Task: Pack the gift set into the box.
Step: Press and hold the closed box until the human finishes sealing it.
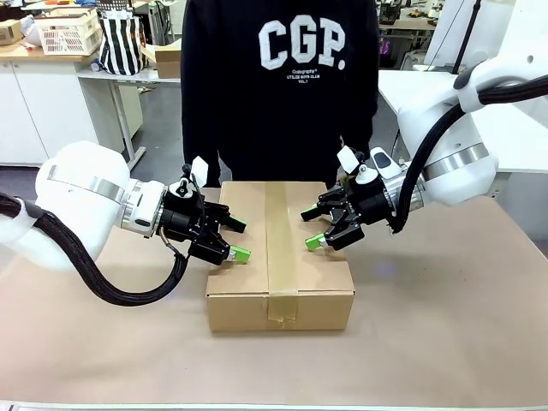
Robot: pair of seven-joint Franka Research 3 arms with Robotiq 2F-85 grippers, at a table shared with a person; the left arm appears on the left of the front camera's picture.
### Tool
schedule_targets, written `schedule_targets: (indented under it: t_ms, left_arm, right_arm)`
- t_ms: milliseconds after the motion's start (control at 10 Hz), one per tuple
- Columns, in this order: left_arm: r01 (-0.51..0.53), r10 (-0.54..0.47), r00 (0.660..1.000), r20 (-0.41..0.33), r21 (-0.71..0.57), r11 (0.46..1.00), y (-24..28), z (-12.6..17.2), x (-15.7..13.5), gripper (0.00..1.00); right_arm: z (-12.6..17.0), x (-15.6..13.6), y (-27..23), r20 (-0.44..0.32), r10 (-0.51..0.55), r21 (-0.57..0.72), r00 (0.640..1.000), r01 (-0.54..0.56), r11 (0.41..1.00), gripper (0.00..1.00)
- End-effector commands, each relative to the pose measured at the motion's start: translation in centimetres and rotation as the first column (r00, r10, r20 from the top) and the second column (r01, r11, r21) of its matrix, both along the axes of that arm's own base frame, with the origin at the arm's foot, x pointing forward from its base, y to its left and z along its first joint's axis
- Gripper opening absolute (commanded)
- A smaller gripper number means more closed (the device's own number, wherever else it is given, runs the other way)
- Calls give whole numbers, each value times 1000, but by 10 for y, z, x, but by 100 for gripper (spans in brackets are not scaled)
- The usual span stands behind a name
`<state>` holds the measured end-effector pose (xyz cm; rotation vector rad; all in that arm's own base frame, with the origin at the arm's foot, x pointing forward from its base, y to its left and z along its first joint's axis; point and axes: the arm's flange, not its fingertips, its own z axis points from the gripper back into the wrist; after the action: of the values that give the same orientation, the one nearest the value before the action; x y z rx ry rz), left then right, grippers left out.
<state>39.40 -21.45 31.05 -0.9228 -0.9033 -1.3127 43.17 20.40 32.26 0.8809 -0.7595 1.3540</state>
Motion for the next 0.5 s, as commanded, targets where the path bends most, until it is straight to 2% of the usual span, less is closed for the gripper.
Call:
schedule_targets:
  t_ms: [0,100,200,300,400]
  left_arm:
    - [-3,3,1000,1,14,1000,0,-3,-3,100]
    - [0,0,1000,0,0,1000,0,0,0,100]
    - [72,-76,993,-87,-42,997,-6,16,0,100]
    - [93,-96,988,-121,-33,995,-3,43,-2,100]
    - [83,-90,982,-168,-51,995,4,73,-5,100]
  right_arm:
    - [-3,0,0,-2,1,-1,1000,-2,1000,100]
    - [0,0,0,0,0,0,1000,0,1000,100]
    - [14,-2,8,-96,55,-23,994,-57,998,100]
    - [42,-11,12,-191,16,13,981,-14,1000,100]
    - [68,-23,11,-280,-70,46,957,86,995,100]
